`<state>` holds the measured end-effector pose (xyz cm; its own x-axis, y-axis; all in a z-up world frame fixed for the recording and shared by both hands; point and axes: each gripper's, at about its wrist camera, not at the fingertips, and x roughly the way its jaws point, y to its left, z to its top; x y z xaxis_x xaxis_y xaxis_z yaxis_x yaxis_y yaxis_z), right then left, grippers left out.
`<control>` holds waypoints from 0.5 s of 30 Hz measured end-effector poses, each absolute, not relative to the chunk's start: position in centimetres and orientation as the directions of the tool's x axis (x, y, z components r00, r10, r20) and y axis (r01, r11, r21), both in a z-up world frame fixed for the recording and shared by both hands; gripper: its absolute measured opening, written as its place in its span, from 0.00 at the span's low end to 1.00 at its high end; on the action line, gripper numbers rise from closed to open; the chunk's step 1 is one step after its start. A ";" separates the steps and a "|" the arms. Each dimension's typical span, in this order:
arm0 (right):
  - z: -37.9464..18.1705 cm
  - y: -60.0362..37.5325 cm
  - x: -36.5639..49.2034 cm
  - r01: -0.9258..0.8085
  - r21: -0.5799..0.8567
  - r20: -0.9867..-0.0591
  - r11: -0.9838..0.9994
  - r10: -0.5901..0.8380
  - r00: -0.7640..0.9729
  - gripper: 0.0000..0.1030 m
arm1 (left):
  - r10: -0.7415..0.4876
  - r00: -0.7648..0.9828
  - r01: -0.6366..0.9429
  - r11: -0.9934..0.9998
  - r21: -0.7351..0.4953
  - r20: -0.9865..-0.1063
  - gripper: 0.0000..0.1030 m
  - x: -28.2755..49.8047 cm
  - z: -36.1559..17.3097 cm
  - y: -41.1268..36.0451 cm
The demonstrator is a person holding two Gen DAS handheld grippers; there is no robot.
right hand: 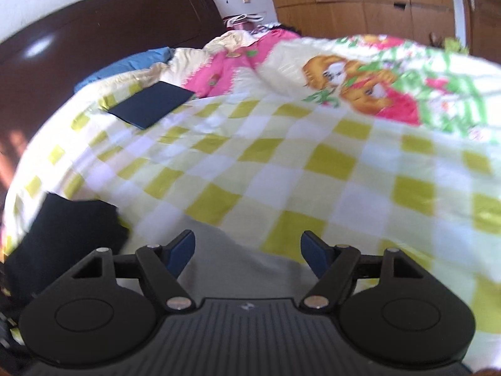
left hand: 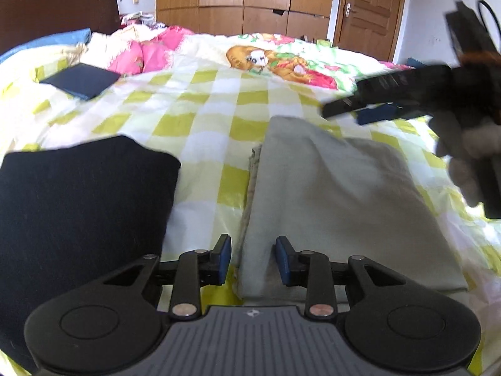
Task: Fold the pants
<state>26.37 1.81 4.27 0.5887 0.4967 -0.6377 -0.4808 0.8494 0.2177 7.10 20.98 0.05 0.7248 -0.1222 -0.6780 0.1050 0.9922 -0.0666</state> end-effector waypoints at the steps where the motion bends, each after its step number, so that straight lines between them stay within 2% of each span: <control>1: 4.1 1.5 26.2 -0.494 0.204 -0.648 0.845 0.495 0.580 0.73 | -0.117 0.722 0.105 0.993 -0.060 -0.682 0.44 7.3 0.0 20.9; 5: 1.7 1.0 27.4 -0.478 0.114 -0.705 0.871 0.410 0.579 0.73 | -0.115 0.698 0.115 0.992 -0.049 -0.707 0.46 7.3 -1.0 20.5; 7: -0.1 -0.3 28.3 -0.391 0.094 -0.760 0.916 0.320 0.566 0.72 | -0.107 0.690 0.118 0.992 -0.035 -0.716 0.49 7.1 -1.1 20.3; 10: 0.7 -4.0 26.4 -0.332 0.250 -0.730 0.910 0.402 0.552 0.70 | -0.123 0.680 0.125 0.991 -0.052 -0.723 0.49 6.9 -0.6 20.7; 13: 2.2 -7.6 22.6 -0.291 0.404 -0.689 0.867 0.498 0.528 0.71 | -0.148 0.716 0.151 0.987 -0.056 -0.683 0.49 7.2 0.8 21.1; 15: 1.7 -8.8 21.1 -0.247 0.523 -0.674 0.816 0.573 0.466 0.72 | -0.190 0.722 0.164 0.981 -0.102 -0.666 0.50 8.2 1.6 21.6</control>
